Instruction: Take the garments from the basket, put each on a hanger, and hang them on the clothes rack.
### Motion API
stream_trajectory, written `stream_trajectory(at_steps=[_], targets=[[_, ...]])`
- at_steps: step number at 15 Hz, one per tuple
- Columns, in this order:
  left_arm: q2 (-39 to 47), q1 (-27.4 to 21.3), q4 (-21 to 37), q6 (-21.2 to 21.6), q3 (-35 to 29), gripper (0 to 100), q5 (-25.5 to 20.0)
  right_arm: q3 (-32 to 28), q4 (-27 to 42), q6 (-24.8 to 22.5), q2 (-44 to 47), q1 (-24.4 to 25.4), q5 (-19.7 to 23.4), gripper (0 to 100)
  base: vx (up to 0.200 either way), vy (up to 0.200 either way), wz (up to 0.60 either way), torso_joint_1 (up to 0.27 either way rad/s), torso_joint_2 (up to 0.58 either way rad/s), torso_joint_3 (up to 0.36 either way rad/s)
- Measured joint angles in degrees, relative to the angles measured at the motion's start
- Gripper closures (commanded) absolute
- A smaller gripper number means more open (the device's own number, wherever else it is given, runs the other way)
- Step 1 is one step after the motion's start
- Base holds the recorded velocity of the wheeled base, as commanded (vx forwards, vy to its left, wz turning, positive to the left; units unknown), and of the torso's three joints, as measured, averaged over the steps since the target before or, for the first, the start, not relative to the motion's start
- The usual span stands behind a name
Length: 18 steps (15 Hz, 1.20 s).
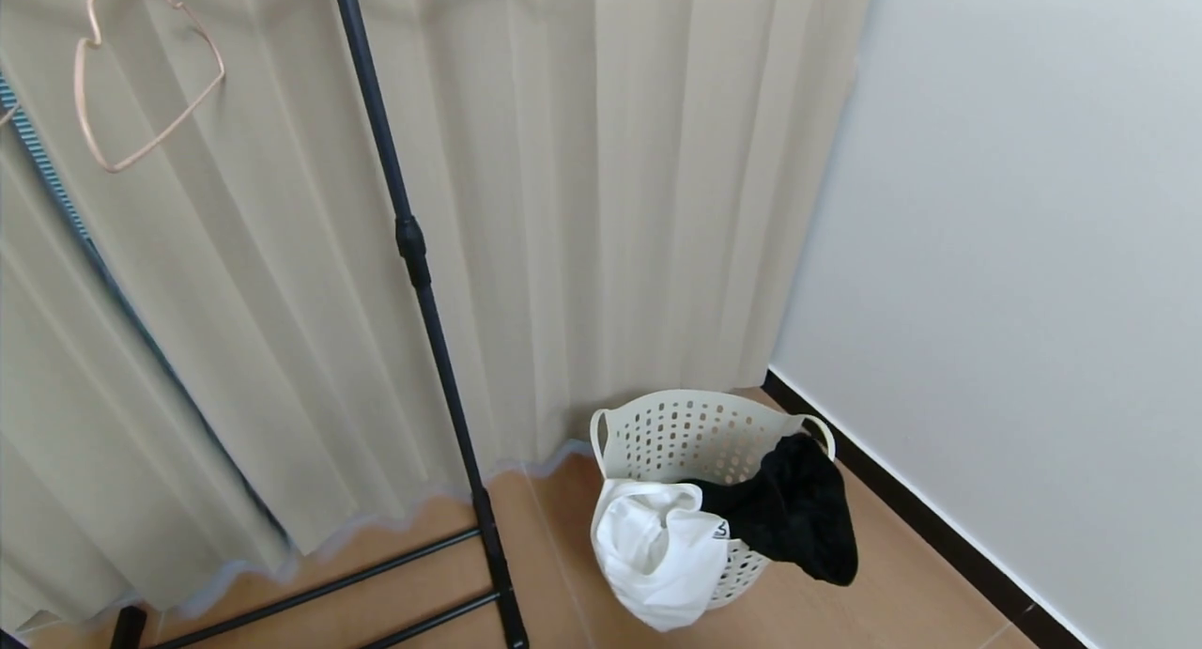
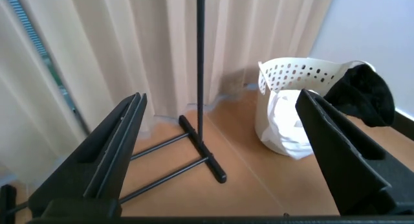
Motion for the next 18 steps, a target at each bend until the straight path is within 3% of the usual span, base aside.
stream_trajectory(at_steps=[2, 7, 18], targets=[[0.0, 0.0, 0.0, 0.0, 0.0, 0, 0.0, 0.0, 0.0, 0.0, 0.0, 0.0, 0.0, 0, 0.000, -0.200, 0.00, 0.005, 0.00, 0.005], [0.0, 0.0, 0.0, 0.0, 0.0, 0, 0.0, 0.0, -0.1, 0.0, 0.0, 0.0, 0.0, 0, 0.200, 0.000, 0.00, -0.001, 0.00, 0.004], [0.0, 0.0, 0.0, 0.0, 0.0, 0, 0.0, 0.0, 0.0, 0.0, 0.0, 0.0, 0.0, 0, 0.000, 0.000, 0.00, 0.001, 0.00, -0.021]])
